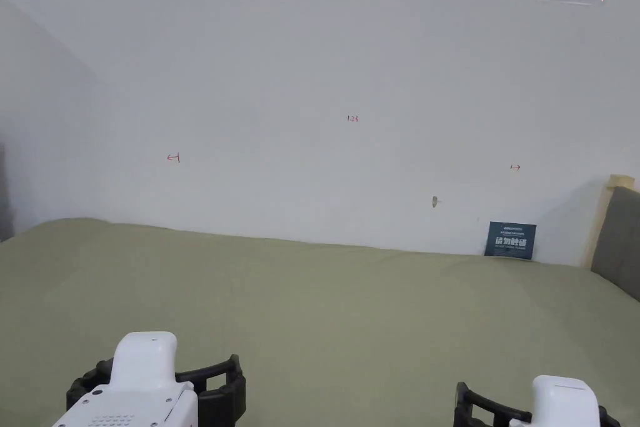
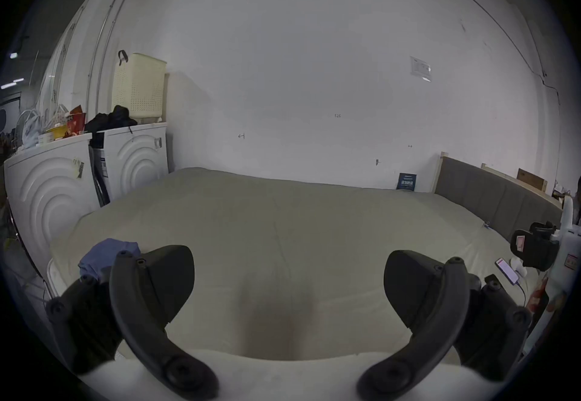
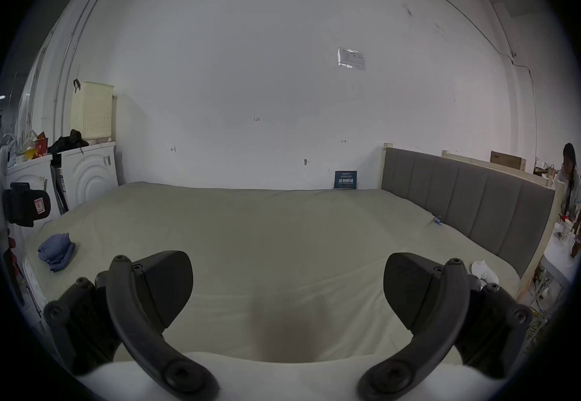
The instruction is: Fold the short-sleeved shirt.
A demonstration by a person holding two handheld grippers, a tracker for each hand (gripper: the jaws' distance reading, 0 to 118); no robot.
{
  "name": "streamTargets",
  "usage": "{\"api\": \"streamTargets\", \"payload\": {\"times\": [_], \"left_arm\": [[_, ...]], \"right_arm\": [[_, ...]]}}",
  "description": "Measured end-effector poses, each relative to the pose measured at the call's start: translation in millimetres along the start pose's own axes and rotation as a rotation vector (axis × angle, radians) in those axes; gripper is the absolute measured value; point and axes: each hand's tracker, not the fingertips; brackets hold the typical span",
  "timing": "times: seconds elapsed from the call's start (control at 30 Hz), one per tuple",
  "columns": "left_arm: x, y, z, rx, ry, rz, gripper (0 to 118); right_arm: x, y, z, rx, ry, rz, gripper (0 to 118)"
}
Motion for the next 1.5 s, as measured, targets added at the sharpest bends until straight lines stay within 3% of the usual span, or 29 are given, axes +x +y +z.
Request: {"api": "streamTargets", "payload": {"times": [0.43,0.67,0.97,1.2,1.37,1.5], "left_arm": [[4.7,-5.2,1.7,0.001,-0.008,-0.029,118],[5.5,-0.1,3.3,0.020,-0.010,-0.034,118],[3.9,-1.4,-1.0,0.006,0.008,-0.016,118],[5.3,-6.3,-0.7,-0.007,0.005,-0.037,118],[3.5,-1.1,-1.6,-0.001,0.017,-0.024,118],[2.0,5.3,-1.6,0.007,0.015,-0.008,118]], "right_arm": [[-5.7,5.3,-6.5,0.028,-0.001,0.020,118],[2.2,3.0,-2.2,0.024,0.020,-0.084,118],[1.2,5.7,-7.6,0.004,-0.041,-0.065,118],[-4.0,4.2,-10.1,-0.013,-0.027,-0.032,118],[3.4,18.1,-15.2,-0.054,0.098,-0.107,118],[-1.2,25.0,-18.3,-0.036,0.046,-0.099,118]]}}
